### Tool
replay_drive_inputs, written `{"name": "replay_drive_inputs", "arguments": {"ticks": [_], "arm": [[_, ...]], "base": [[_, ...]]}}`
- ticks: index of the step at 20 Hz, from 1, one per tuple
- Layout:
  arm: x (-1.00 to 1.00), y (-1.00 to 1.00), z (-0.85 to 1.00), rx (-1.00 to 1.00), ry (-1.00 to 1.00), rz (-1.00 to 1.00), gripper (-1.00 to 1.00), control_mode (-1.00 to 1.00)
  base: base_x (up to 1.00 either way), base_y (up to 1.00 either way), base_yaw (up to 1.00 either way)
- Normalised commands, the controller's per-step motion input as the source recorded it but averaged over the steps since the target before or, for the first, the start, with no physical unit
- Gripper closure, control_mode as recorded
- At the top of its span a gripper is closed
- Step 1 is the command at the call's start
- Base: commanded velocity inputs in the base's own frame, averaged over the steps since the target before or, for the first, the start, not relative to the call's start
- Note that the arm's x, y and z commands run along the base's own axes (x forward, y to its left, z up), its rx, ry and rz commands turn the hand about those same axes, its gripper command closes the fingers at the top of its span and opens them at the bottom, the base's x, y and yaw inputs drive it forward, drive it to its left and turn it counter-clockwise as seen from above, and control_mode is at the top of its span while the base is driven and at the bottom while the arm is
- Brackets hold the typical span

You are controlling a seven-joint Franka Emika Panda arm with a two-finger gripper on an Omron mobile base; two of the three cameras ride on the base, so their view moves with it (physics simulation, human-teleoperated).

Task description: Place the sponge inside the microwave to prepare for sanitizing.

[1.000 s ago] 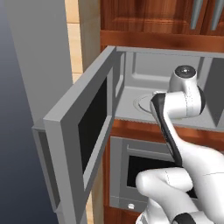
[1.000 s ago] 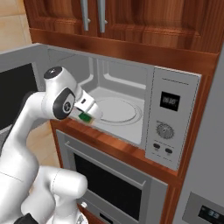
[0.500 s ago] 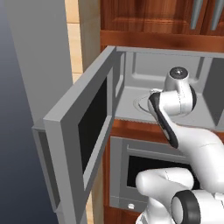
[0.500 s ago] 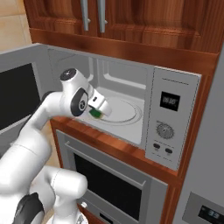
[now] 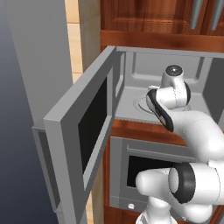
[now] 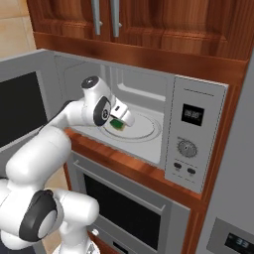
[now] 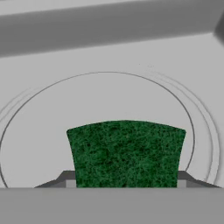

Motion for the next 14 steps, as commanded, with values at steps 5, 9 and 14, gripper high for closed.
{"name": "replay_drive_inputs", "arguments": {"ticks": [5,9,14], "arm": [[0.09,-0.11,-0.24,0.02,0.02,0.00,1.00,-1.00],[0.02,-0.02,-0.10,0.02,0.00,0.00,1.00,-1.00],[0.05,0.00,-0.09,0.01,0.00,0.00,1.00,-1.00]], "base": [[0.00,0.00,0.00],[0.00,0.00,0.00],[0.00,0.00,0.00]]}}
